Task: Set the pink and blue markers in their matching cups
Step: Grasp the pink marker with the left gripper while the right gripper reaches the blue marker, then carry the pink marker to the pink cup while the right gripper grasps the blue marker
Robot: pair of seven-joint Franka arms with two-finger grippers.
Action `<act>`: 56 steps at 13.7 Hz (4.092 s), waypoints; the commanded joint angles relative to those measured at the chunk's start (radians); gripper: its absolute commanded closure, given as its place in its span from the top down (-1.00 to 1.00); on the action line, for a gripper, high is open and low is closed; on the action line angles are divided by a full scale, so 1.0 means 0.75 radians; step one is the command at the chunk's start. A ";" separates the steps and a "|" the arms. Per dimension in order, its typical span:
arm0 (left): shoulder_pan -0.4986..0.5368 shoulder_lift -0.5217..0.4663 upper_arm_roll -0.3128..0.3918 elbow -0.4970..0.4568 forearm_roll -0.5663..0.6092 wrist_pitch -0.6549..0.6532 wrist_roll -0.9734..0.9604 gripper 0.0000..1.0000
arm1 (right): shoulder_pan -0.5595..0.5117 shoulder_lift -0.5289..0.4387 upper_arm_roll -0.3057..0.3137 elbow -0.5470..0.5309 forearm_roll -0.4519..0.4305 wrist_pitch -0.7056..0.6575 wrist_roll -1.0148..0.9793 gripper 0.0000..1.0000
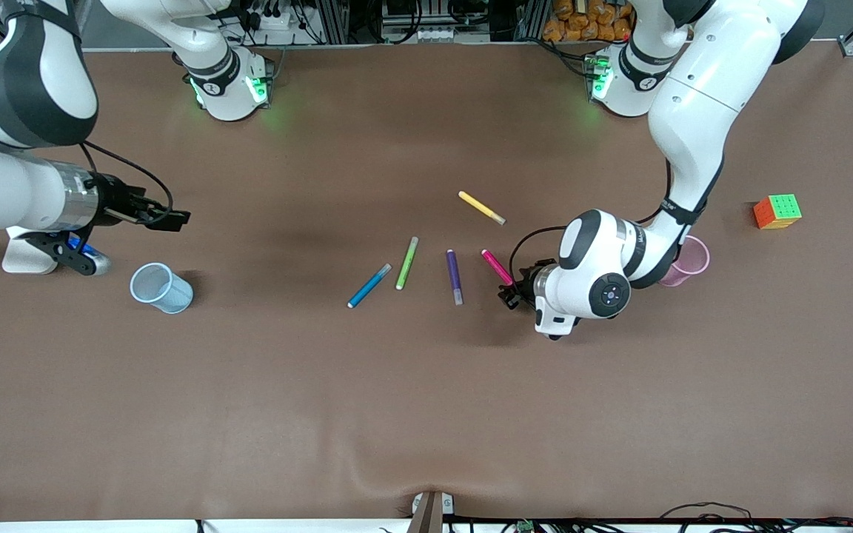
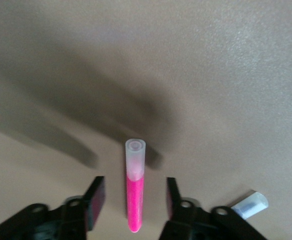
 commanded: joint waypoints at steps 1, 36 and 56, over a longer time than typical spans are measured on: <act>-0.012 0.034 0.007 0.024 -0.023 0.014 -0.018 -0.20 | 0.007 -0.044 0.028 -0.049 0.009 0.069 0.113 1.00; 0.266 -0.603 0.032 -0.199 0.112 -0.275 -0.038 -1.00 | 0.099 0.701 0.734 -0.256 -0.897 1.386 1.957 0.46; 0.614 -0.900 0.024 -0.694 0.493 0.126 0.236 -1.00 | 0.119 0.752 0.744 -0.217 -0.973 1.368 1.946 -1.00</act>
